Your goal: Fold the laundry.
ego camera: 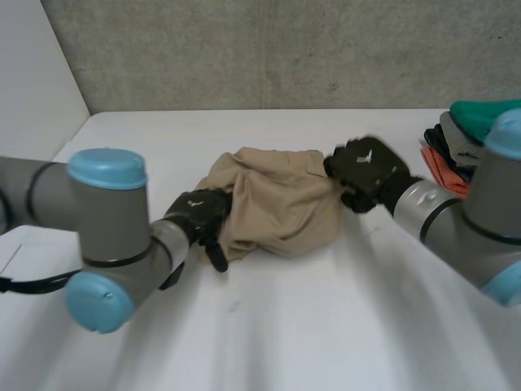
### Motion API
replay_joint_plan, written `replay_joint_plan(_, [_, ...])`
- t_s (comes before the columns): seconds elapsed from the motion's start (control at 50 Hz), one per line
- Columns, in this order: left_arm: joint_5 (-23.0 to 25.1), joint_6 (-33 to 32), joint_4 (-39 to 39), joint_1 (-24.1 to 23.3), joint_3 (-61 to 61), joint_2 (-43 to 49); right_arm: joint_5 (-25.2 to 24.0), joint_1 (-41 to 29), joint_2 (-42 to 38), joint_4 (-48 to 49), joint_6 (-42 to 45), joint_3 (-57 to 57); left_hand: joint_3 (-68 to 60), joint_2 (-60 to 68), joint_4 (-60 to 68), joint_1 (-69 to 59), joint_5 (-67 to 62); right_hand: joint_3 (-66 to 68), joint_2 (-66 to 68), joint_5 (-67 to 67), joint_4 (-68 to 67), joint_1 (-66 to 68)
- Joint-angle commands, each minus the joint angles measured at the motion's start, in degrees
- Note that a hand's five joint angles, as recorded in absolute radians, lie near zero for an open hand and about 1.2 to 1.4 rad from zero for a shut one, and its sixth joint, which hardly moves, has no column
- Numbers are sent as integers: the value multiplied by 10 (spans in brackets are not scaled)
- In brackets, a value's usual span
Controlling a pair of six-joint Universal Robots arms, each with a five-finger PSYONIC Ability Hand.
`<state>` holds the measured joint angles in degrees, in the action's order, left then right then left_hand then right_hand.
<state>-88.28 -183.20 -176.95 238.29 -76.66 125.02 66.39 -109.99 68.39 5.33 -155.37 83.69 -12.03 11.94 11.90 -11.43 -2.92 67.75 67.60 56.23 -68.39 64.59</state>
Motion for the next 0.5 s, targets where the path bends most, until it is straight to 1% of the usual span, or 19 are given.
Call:
replay_joint_plan(0.02, [-74,-29,30,-36,100,66,4,4,106,8,-143,9,-144,145,145,-150,-135,123,124,138,-116,154])
replay_joint_plan(0.06, [-90,-28,46,-39,107,65,9,0,119,16,-160,10,-275,276,277,-281,-267,123,124,138,-116,154])
replay_joint_plan(0.08, [-98,-28,51,-40,109,62,12,-1,123,20,-164,10,-366,367,367,-372,-357,123,124,138,-116,154])
replay_joint_plan(0.1, [-108,-28,59,-40,109,49,16,-7,128,28,-163,10,-597,598,598,-603,-588,123,124,138,-116,154])
replay_joint_plan(0.12, [-115,-27,57,-39,109,39,20,-8,130,32,-161,10,-679,680,680,-685,-670,123,124,138,-116,154])
replay_joint_plan(0.16, [-126,-23,51,-34,105,13,26,-7,133,35,-154,9,-680,681,681,-686,-671,123,124,138,-116,154])
replay_joint_plan(0.22, [-134,-17,42,-16,91,-75,42,4,134,35,-137,-5,-680,681,681,-686,-671,123,124,138,-116,154])
replay_joint_plan(0.24, [-130,-17,42,-7,89,-127,46,7,136,33,-130,-19,-680,681,681,-686,-671,123,124,138,-116,154])
replay_joint_plan(0.3, [-116,-28,43,3,94,-208,52,9,141,22,-127,-46,-680,681,681,-686,-671,123,124,138,-116,154])
replay_joint_plan(0.32, [-102,-37,45,9,105,-259,54,10,149,11,-129,-64,-680,681,681,-686,-671,123,124,138,-116,154])
replay_joint_plan(0.36, [-83,-39,49,14,124,-304,54,12,155,2,-132,-84,-680,681,681,-686,-671,123,124,138,-116,154])
replay_joint_plan(0.42, [-61,-38,70,33,169,-340,59,11,161,-4,-149,-125,-680,681,681,-686,-671,123,124,138,-116,154])
replay_joint_plan(0.46, [-59,-34,87,42,200,-344,66,9,162,-3,-158,-141,-680,681,681,-686,-671,123,124,138,-116,154])
replay_joint_plan(0.5, [-61,-22,121,52,248,-334,80,11,158,-2,-175,-164,-680,681,681,-686,-671,123,124,138,-116,154])
